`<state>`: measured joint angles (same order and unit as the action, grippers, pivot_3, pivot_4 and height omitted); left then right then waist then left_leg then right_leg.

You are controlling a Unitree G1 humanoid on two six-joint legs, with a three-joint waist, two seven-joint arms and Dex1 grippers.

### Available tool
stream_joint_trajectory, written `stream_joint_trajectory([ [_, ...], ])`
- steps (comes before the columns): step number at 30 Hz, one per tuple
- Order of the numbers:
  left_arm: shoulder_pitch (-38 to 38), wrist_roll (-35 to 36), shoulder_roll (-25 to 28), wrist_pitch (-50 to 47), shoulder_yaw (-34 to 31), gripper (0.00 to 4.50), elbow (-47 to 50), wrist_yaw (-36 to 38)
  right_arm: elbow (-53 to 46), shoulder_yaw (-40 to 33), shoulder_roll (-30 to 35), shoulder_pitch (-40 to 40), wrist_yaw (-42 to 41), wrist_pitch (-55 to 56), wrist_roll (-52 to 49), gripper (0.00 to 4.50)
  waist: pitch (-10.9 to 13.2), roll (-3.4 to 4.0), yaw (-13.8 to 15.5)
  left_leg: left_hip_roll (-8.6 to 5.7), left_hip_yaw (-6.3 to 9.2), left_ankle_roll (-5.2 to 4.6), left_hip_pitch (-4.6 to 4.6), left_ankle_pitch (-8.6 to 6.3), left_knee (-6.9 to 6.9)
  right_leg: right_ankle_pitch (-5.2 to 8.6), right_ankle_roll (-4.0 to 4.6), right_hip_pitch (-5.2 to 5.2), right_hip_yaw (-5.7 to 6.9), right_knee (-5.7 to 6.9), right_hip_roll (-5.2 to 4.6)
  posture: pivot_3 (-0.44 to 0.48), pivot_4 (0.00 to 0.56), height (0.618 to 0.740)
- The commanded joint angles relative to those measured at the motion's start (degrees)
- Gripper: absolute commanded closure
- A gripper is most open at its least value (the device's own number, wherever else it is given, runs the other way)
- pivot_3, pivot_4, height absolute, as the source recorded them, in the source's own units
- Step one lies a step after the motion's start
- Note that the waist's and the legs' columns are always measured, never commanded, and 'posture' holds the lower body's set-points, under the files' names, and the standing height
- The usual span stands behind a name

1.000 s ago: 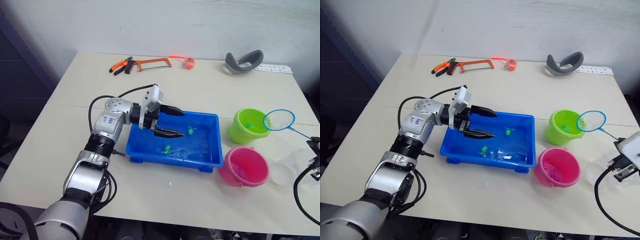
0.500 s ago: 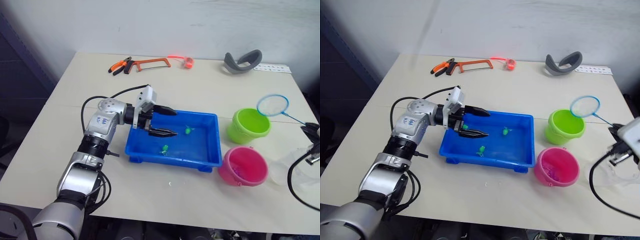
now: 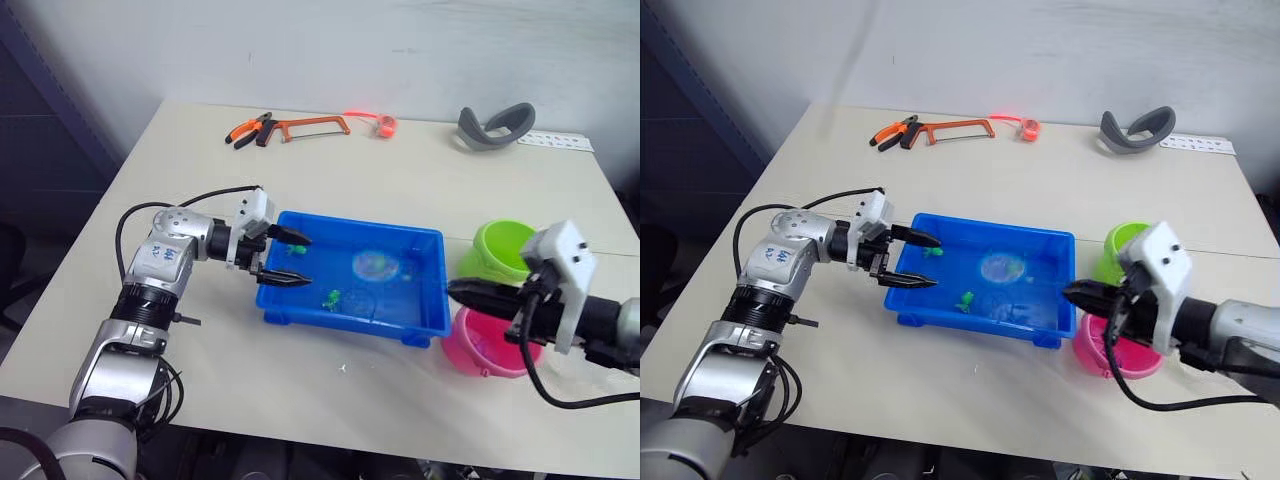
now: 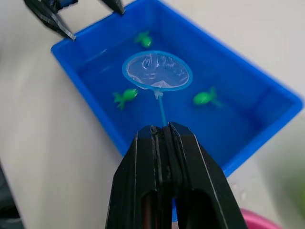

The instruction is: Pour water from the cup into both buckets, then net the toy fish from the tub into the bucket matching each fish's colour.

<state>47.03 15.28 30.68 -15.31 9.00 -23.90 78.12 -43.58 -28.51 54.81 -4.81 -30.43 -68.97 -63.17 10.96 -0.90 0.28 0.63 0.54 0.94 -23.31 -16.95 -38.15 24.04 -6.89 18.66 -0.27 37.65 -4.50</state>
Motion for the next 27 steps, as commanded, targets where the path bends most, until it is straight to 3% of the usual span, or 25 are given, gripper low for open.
stream_joint_trajectory([
  [1,-0.41,0.24,1.18,-0.55,-1.38,0.02,3.1,-0.93,1.32,4.24,1.64,0.95,-0.32,1.47,2.92,4.5,0.0,0.0,-0.21,0.0,0.0,0.0,0.0,0.0,0.0,0.0,0.0,0.0,0.0,0.0,0.0,0.0,0.15,0.74],
  [8,-1.55,0.73,1.6,-1.42,-1.72,0.02,5.29,-2.56,6.63,13.47,-0.09,0.09,1.2,7.01,12.74,4.5,0.0,0.0,-0.51,0.05,-0.05,0.01,0.03,0.01,0.0,0.0,0.0,0.05,0.0,0.07,0.05,0.0,0.15,0.74],
  [17,-1.23,0.65,1.73,-1.13,-1.82,0.02,5.05,-4.0,12.52,19.36,-6.88,-6.51,5.05,13.29,22.12,4.5,0.0,0.0,-0.58,0.05,-0.06,0.02,0.02,0.01,0.0,0.0,0.0,0.08,0.02,0.08,0.04,0.0,0.15,0.74],
  [27,0.38,0.6,0.66,-0.43,-1.32,0.02,3.38,-4.02,8.04,15.41,-10.59,-6.65,4.73,13.4,20.54,4.5,0.0,0.0,-0.38,0.04,-0.06,0.04,0.0,0.02,0.04,0.0,0.0,0.13,0.09,0.09,0.02,0.0,0.15,0.74],
])
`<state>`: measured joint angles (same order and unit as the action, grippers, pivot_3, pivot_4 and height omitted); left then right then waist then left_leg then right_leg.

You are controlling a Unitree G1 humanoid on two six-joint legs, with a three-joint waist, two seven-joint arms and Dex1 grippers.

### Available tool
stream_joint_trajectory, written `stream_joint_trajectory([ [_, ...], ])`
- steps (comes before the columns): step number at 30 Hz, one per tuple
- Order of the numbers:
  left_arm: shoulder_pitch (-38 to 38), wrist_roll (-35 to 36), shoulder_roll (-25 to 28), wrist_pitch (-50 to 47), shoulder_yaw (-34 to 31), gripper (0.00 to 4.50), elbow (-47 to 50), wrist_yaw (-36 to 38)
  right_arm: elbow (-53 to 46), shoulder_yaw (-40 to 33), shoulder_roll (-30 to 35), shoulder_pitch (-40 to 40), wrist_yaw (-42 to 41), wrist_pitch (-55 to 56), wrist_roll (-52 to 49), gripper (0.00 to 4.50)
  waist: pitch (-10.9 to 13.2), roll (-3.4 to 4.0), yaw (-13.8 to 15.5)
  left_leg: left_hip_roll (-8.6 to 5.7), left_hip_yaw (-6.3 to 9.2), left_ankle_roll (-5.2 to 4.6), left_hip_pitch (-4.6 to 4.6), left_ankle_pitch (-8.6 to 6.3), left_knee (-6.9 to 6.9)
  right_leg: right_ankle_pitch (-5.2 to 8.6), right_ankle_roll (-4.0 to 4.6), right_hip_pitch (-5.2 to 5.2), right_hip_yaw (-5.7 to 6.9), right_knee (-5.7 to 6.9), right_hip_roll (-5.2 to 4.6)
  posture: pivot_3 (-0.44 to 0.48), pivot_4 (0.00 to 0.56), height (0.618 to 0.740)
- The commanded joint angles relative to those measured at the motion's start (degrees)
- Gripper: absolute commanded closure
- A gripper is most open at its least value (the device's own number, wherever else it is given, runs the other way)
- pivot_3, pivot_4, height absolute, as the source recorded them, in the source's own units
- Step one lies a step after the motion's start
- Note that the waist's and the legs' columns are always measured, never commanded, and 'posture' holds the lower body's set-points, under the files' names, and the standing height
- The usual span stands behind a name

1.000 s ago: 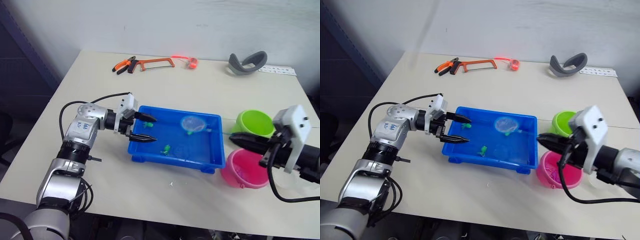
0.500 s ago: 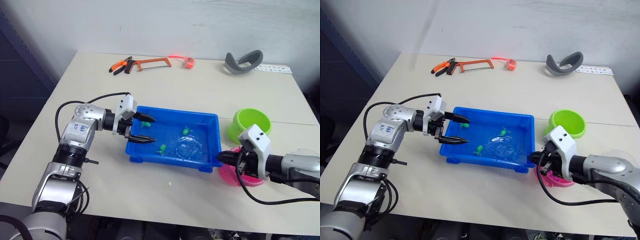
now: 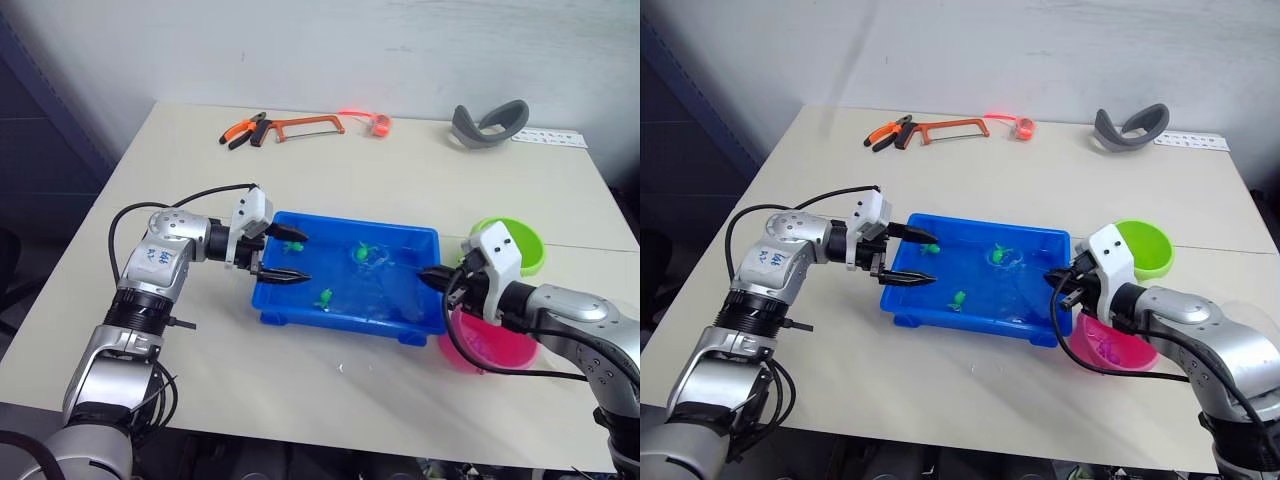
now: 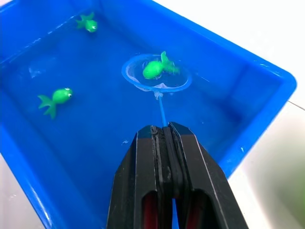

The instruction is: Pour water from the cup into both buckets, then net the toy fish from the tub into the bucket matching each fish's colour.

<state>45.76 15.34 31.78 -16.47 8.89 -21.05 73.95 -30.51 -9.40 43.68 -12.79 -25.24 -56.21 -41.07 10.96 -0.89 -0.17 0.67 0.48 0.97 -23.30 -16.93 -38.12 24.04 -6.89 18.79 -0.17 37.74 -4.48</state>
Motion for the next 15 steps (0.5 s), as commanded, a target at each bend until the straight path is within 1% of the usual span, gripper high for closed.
stream_joint_trajectory([
  [1,2.1,0.78,-0.9,0.54,-1.28,0.02,0.19,0.1,-6.44,-4.78,0.85,2.19,-0.71,0.46,-2.12,4.5,0.0,0.0,0.15,0.0,0.0,0.0,0.0,0.0,0.0,0.0,0.0,0.0,0.0,0.0,0.0,0.0,0.15,0.74],
  [4,3.12,1.42,-2.07,-0.26,-1.57,0.02,-0.43,-0.15,-9.28,-6.6,1.77,4.17,-1.44,0.95,-2.41,4.5,0.0,0.0,0.18,-0.02,0.03,0.0,-0.02,0.0,0.0,0.0,0.0,-0.01,0.0,0.0,0.0,0.0,0.15,0.74],
  [8,5.23,2.14,-4.42,-0.64,-1.95,0.02,-2.41,-0.03,-14.72,-12.53,3.68,9.12,-2.8,1.11,-3.82,4.5,0.0,0.0,0.17,-0.03,0.01,0.0,-0.01,0.0,0.0,0.0,0.0,-0.02,0.02,-0.01,0.0,0.0,0.15,0.74],
  [11,6.45,1.85,-6.1,0.13,-1.5,0.02,-3.64,0.61,-18.35,-20.38,4.09,13.5,-3.62,0.93,-6.58,4.5,0.0,0.0,0.19,-0.02,0.0,0.0,-0.02,0.0,0.02,0.0,0.0,-0.02,0.03,-0.02,0.02,0.0,0.15,0.74],
  [15,8.35,1.14,-8.88,2.24,-0.75,0.02,-6.16,1.31,-20.33,-35.61,4.51,18.74,-3.6,-0.88,-11.98,4.5,0.0,0.0,0.27,-0.03,-0.07,0.0,0.01,0.0,0.02,0.0,0.0,-0.03,0.02,0.0,0.02,0.0,0.15,0.74],
])
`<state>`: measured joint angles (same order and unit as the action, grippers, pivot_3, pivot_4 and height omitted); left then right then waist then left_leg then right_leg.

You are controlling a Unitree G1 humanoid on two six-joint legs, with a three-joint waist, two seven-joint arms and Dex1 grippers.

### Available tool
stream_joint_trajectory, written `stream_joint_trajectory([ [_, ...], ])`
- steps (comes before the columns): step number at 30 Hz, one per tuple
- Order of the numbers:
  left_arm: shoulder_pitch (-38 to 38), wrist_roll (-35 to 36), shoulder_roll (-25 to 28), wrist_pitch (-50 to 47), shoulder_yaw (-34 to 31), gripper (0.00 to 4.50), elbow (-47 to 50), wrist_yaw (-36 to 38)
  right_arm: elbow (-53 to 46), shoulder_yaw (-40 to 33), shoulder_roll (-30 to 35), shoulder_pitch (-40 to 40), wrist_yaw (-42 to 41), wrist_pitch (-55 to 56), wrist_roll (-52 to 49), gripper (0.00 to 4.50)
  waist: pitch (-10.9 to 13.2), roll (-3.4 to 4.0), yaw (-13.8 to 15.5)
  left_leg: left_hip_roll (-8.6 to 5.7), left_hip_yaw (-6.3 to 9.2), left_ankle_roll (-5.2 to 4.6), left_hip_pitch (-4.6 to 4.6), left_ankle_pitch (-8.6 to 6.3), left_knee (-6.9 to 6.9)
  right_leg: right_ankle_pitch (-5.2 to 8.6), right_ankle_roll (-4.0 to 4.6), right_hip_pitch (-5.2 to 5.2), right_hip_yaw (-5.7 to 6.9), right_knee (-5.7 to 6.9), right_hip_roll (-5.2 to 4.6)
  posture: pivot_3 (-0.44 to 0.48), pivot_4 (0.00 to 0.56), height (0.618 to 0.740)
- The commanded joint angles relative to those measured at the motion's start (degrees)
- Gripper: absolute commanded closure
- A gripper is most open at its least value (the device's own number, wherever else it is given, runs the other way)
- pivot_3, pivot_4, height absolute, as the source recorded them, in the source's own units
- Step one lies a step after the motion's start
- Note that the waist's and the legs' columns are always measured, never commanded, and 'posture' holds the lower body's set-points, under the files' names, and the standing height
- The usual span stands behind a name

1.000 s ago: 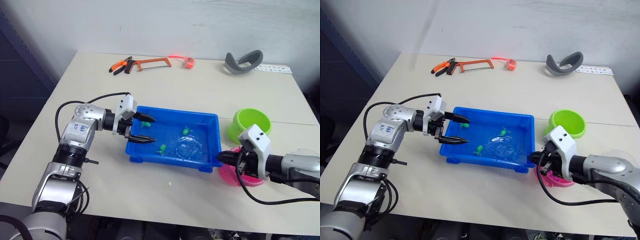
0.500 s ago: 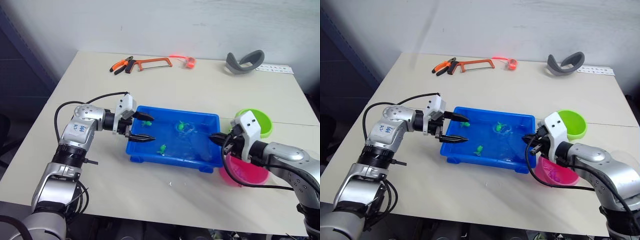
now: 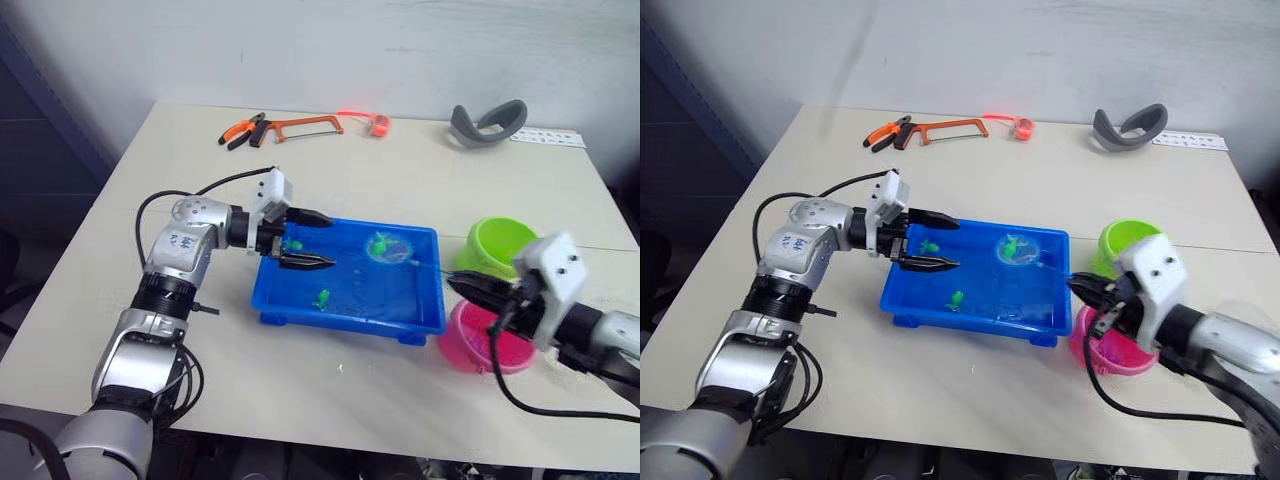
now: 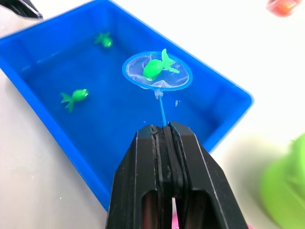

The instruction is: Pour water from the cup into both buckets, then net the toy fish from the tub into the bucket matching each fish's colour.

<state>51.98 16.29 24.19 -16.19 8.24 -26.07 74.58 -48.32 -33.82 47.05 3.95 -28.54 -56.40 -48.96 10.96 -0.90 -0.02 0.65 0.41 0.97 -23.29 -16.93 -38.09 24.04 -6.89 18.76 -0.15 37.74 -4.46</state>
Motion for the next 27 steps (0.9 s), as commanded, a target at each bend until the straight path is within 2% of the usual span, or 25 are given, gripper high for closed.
stream_joint_trajectory([
  [1,2.46,-0.02,-1.8,2.47,0.01,0.02,-1.76,0.92,-2.3,-14.35,1.61,3.0,-0.4,-1.15,-5.38,4.5,0.0,0.0,0.15,0.0,0.0,0.0,0.0,0.0,-0.02,0.0,0.0,-0.02,0.02,-0.01,0.0,0.0,0.15,0.74],
  [3,2.96,-0.29,-2.49,3.25,0.13,0.02,-2.84,1.44,-1.52,-19.11,2.64,4.59,-0.37,-2.19,-7.59,4.5,0.0,0.0,0.05,0.0,-0.02,0.0,0.01,0.0,-0.02,0.0,0.0,-0.03,-0.01,0.0,0.0,0.0,0.15,0.74],
  [6,3.88,-0.84,-3.69,4.78,0.36,0.02,-4.81,1.9,0.29,-24.94,4.84,9.4,-2.93,-1.94,-4.02,4.5,0.0,0.0,0.12,0.01,-0.05,0.0,0.06,0.0,0.0,0.0,0.0,-0.04,-0.04,0.01,0.03,0.0,0.15,0.74],
  [10,5.0,-1.43,-4.97,6.57,0.54,0.02,-7.1,2.38,3.16,-27.51,6.97,14.33,-5.53,1.41,2.99,4.5,0.01,-0.02,0.1,-0.03,-0.13,-0.04,0.05,-0.02,0.01,0.0,0.0,-0.02,-0.14,-0.03,0.03,0.0,0.15,0.74],
  [16,6.05,-1.79,-5.9,7.77,0.4,0.02,-9.01,2.85,6.85,-22.25,10.89,21.68,-9.54,13.72,21.01,4.5,0.01,-0.02,0.0,0.0,-0.16,-0.04,0.06,-0.02,0.04,0.0,0.0,0.0,-0.17,-0.03,0.05,0.0,0.15,0.74],
  [21,6.0,-1.86,-5.86,7.63,0.12,0.02,-8.76,2.76,11.01,-15.8,13.72,23.07,-9.68,24.09,34.93,4.5,0.01,-0.02,-0.02,-0.01,-0.18,-0.04,0.06,-0.02,0.03,0.0,-0.01,0.01,-0.18,-0.02,0.03,0.0,0.15,0.74],
  [27,4.66,-1.82,-5.0,6.74,-0.15,0.02,-7.02,1.98,21.04,-10.74,18.74,27.16,-9.73,50.86,58.32,4.5,0.01,-0.02,0.02,-0.02,-0.17,-0.03,0.05,-0.02,0.05,0.0,-0.01,0.03,-0.18,-0.06,0.04,0.0,0.15,0.74],
])
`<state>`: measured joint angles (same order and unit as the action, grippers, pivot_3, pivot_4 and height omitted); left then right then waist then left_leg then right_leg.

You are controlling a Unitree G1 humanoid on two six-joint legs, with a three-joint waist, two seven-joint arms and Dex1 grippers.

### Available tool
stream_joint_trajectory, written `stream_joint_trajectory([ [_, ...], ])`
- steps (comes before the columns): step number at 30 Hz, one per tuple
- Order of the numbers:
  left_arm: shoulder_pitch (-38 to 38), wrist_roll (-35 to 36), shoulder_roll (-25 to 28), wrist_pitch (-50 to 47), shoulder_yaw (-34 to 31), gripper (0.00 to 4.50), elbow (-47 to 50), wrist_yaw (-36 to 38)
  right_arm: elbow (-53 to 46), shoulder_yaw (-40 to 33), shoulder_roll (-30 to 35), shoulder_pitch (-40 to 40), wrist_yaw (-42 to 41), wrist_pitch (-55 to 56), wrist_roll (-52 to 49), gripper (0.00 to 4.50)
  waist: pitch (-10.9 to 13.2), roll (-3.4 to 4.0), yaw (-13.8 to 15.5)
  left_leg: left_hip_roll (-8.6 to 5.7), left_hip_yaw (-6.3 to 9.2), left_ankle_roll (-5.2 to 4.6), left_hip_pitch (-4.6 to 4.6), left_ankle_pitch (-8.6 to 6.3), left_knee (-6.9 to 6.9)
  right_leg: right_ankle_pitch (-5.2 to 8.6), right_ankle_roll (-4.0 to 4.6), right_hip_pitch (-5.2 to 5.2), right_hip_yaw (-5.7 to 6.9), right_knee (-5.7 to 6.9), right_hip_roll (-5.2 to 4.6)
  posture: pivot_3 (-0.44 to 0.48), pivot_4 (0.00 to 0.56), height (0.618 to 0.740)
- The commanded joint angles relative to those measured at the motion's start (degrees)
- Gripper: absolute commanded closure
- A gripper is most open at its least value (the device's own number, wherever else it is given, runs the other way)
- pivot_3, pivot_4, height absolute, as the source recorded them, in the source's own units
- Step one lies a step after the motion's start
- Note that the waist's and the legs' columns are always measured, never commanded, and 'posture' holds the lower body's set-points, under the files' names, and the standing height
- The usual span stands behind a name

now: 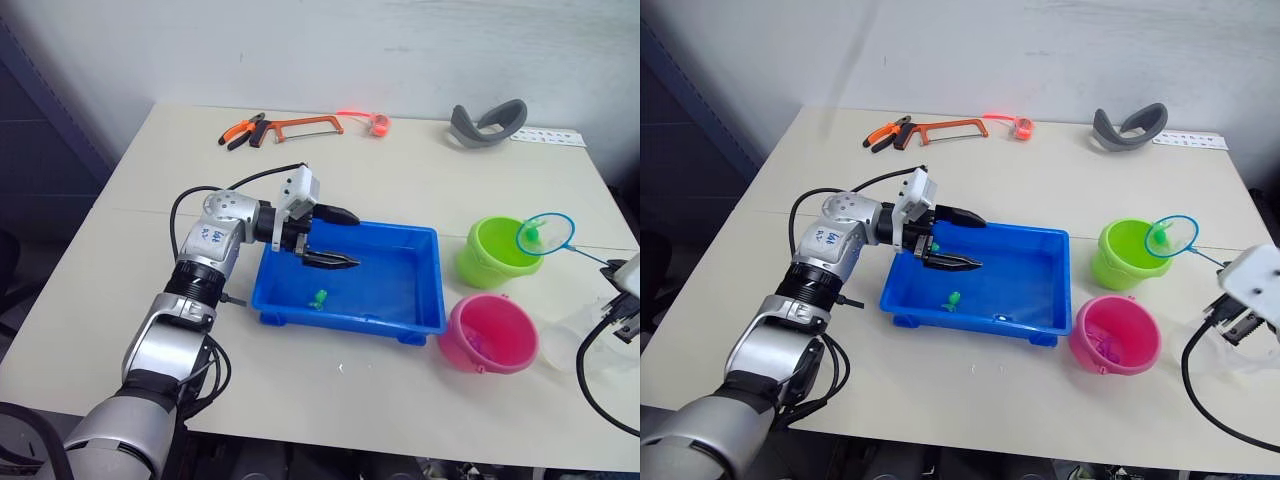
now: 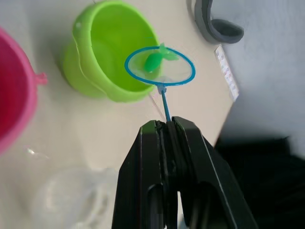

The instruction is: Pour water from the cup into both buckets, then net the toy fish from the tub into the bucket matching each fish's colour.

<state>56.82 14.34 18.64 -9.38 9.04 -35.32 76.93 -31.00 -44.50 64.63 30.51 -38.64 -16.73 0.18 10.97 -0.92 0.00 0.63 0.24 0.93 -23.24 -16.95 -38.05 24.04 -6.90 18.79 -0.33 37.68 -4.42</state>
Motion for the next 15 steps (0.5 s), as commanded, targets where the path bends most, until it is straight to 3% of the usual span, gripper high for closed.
stream_joint_trajectory([
  [1,-0.39,0.19,0.77,-0.3,-1.04,0.02,2.6,-0.54,4.91,0.05,1.15,0.12,0.63,14.07,10.81,4.5,0.0,0.0,-0.01,0.0,-0.01,0.0,0.0,0.0,0.01,0.0,0.0,0.01,-0.01,-0.01,0.0,0.0,0.15,0.74],
  [5,-1.04,0.33,1.55,-0.87,-1.33,0.02,3.61,-1.02,10.51,-0.97,3.51,-0.52,2.95,29.37,22.38,4.5,0.0,0.0,-0.15,0.0,-0.02,0.01,0.01,0.0,0.01,0.0,0.0,0.01,0.0,0.01,-0.01,0.0,0.15,0.74],
  [7,-1.39,0.37,1.91,-1.13,-1.46,0.02,4.03,-1.37,12.62,-1.25,3.38,-1.91,3.14,32.03,22.9,4.5,0.0,0.0,-0.17,0.01,-0.05,0.01,0.02,0.01,0.0,0.0,0.0,0.02,-0.02,0.03,-0.01,0.0,0.15,0.74],
  [12,-2.8,0.12,4.04,-1.63,-1.5,0.02,4.66,-1.55,11.16,0.34,-1.45,-10.44,-1.99,23.84,8.75,4.5,0.0,0.0,-0.24,0.04,-0.04,0.02,0.03,0.01,-0.01,0.0,0.0,0.0,0.01,0.04,0.0,0.0,0.15,0.74],
  [15,-5.02,0.11,7.57,-2.84,-1.53,0.02,6.71,-0.38,5.43,3.18,-3.77,-15.43,-7.48,11.66,-7.41,4.5,0.0,0.0,-0.53,0.1,-0.05,0.03,0.06,0.02,-0.02,0.0,0.0,-0.01,0.01,0.06,0.04,0.0,0.15,0.74],
])
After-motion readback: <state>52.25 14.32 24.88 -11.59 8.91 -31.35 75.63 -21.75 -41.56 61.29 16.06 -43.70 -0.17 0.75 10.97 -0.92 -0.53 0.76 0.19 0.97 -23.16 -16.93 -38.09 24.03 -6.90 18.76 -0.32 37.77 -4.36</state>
